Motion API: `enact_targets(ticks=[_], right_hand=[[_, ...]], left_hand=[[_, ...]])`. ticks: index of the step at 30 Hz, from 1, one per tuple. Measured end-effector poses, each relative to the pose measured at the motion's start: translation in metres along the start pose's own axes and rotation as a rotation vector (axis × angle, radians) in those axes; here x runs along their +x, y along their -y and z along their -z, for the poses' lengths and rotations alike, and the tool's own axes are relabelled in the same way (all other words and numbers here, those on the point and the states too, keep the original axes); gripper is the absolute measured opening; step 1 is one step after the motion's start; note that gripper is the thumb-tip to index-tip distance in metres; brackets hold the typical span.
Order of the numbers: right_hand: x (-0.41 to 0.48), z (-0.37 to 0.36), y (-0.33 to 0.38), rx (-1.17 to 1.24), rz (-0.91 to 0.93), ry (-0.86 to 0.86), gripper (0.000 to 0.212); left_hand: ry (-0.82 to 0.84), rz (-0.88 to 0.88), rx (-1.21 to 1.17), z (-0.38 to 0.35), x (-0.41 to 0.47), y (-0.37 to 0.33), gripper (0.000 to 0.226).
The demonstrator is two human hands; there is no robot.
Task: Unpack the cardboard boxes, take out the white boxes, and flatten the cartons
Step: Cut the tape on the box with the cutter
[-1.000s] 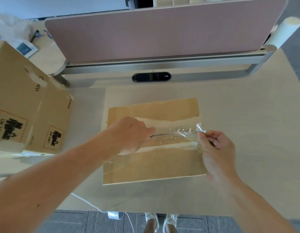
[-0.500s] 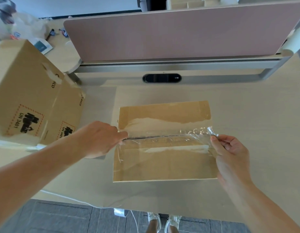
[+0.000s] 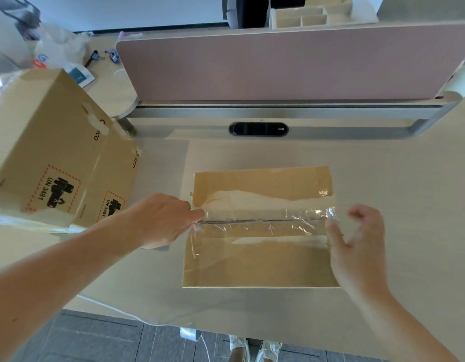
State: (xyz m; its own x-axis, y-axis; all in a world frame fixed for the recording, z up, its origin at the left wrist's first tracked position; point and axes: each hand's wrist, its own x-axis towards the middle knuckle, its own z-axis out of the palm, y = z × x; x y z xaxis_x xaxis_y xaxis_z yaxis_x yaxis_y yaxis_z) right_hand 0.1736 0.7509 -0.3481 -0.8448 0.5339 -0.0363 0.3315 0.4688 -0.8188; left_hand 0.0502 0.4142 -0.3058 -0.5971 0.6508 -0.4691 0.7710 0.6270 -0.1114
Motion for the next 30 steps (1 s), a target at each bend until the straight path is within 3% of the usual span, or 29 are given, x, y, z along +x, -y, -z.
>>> enact_targets(ticks=[2,5,7,13,20,26,30], right_hand=[[-0.002,-0.01,0.025,-0.134,0.287,0.087,0.046],[-0.017,-0.049,0.07,-0.276,0.461,0.51,0.046],[-0.028,-0.081,0.085,-0.464,0.54,0.656,0.048],[-0.028,-0.116,0.091,-0.757,0.571,0.628,0.06],[-0.022,-0.125,0.094,-0.751,0.512,0.639,0.074],[-0.009,-0.117,0.101,-0.622,0.443,0.714,0.057],[-0.009,-0.121,0.103,-0.677,0.416,0.737,0.059]], left_hand=[[0.0,-0.004,-0.003,-0.002,0.0,0.001,0.026],[-0.008,-0.014,-0.011,-0.005,0.0,0.002,0.026],[-0.014,-0.018,-0.008,-0.007,0.001,0.003,0.025],[-0.028,-0.027,-0.002,-0.012,0.004,0.006,0.028],[-0.069,-0.02,-0.022,-0.018,0.003,0.01,0.022],[-0.088,-0.024,-0.039,-0.018,0.002,0.011,0.02],[-0.067,-0.044,-0.05,-0.016,0.001,0.012,0.021]])
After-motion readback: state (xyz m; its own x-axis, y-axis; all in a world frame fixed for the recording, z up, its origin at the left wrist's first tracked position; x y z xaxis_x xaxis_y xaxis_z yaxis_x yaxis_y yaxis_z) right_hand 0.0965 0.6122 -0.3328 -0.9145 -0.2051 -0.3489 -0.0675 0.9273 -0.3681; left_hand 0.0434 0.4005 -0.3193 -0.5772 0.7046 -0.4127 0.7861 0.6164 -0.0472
